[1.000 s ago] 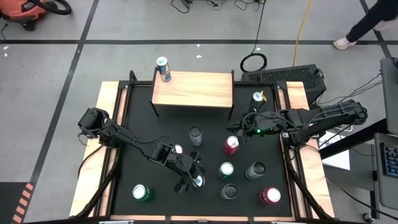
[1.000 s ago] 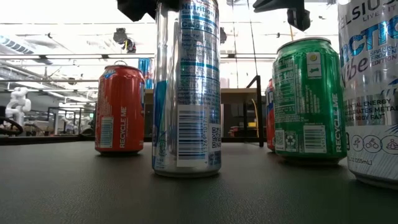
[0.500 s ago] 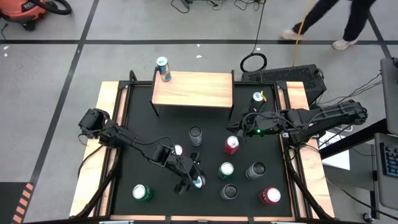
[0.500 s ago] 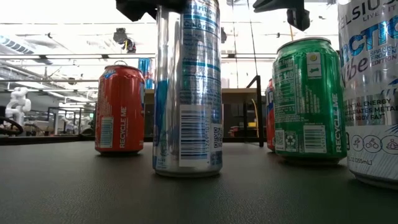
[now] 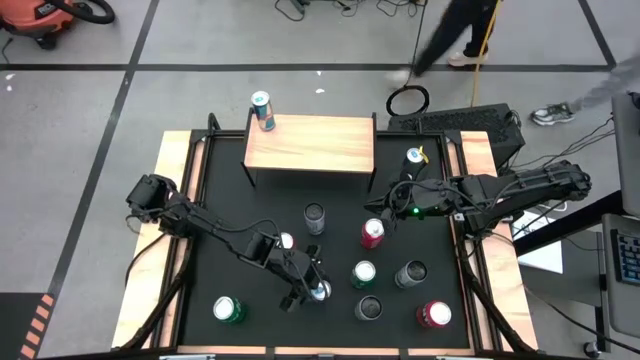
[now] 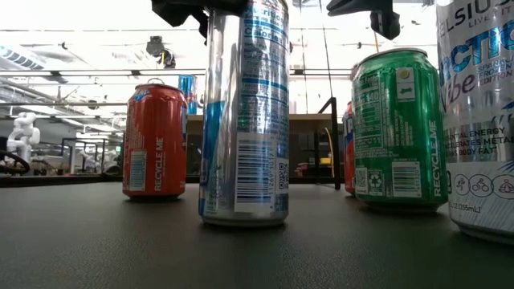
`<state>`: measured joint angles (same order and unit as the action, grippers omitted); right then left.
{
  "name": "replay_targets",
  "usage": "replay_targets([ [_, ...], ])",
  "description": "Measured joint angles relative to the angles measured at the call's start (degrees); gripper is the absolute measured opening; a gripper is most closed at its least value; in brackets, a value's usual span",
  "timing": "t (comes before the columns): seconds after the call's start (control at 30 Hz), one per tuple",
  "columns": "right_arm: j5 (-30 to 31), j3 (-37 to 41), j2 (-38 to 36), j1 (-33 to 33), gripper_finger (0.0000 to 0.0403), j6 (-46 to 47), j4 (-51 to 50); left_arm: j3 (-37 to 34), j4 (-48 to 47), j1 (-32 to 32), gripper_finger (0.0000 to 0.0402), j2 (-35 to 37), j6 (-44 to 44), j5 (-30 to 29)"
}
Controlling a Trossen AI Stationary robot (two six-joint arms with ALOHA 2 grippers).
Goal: Place canned beverage on shelf
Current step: Put the bottom blue soda can on the shelf
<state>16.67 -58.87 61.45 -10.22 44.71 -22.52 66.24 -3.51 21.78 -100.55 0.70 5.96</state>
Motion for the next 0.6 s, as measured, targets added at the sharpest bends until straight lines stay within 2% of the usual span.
replay_targets([
  [0.13,0.0,0.0,0.0,0.0,0.0013,0.0,0.0,0.0,-0.1,0.0,0.025,0.0,0.0,0.5],
  [0.4,0.0,0.0,0.0,0.0,0.0013,-0.4,0.0,0.0,-1.9,0.0,0.0303,0.0,0.4,1.1],
  [0.6,0.4,0.0,0.0,0.0,0.0013,-0.6,0.0,0.0,-2.0,0.1,0.0299,0.0,0.4,1.1],
])
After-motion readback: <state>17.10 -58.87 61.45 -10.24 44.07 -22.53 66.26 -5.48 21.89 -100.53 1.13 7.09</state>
